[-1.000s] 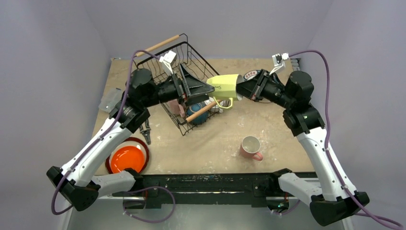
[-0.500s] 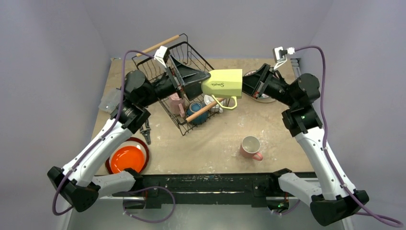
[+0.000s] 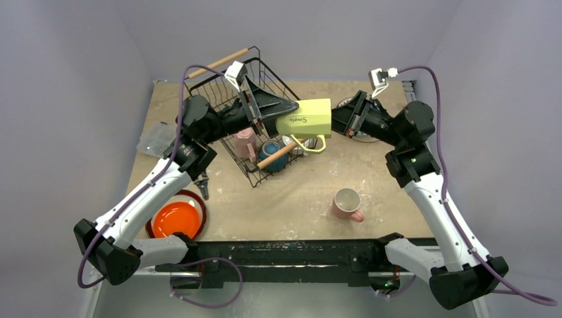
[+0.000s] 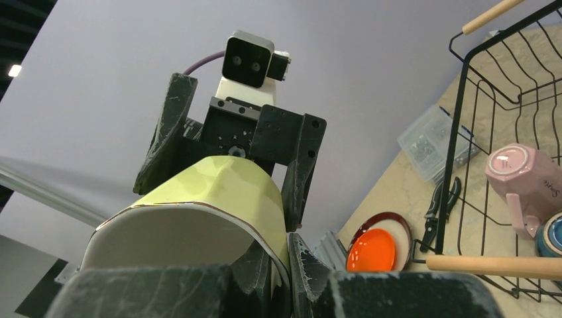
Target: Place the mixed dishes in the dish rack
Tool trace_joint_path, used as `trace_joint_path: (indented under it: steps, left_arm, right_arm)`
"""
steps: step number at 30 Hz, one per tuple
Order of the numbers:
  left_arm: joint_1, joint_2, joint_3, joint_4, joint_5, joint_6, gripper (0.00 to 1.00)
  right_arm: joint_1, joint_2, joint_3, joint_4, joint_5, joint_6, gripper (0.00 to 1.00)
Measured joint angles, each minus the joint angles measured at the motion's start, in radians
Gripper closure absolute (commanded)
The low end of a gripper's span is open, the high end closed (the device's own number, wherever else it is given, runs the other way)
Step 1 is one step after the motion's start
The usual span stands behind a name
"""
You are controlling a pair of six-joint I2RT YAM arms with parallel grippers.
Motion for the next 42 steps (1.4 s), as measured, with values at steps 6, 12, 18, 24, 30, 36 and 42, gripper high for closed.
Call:
trace_joint_path:
  steps: [6, 12, 18, 24, 30, 36, 42]
  left_arm:
    - [-0.001, 0.014, 0.005, 0.0, 0.027, 0.011, 0.13]
    - [-0.006, 0.046, 0.018, 0.007, 0.05, 0.014, 0.47]
    - [0.001, 0.063, 0.034, -0.002, 0.053, 0.019, 1.0]
    - [0.01, 0.064, 0.116, -0.228, 0.034, 0.171, 1.0]
    - [0.087, 0.079, 0.28, -0.588, -0.07, 0.381, 1.0]
    - [0.127, 0.211, 0.515, -0.897, -0.302, 0.562, 1.0]
    - [0.134, 0.473, 0.796, -1.104, -0.541, 0.697, 1.0]
  right_arm:
    - [0.004, 0.003, 0.0, -0.001, -0.002, 0.003, 1.0]
    - [0.003, 0.019, 0.0, 0.0, -0.007, 0.006, 1.0]
    - [-0.003, 0.041, 0.027, -0.041, -0.009, -0.032, 0.63]
    - [0.005, 0.1, 0.187, -0.363, 0.084, -0.229, 0.2]
    - [-0.004, 0.121, 0.277, -0.682, 0.261, -0.383, 0.14]
    - [-0.03, 0.159, 0.396, -0.951, 0.523, -0.503, 0.14]
    - [-0.07, 0.205, 0.477, -1.087, 0.637, -0.578, 0.14]
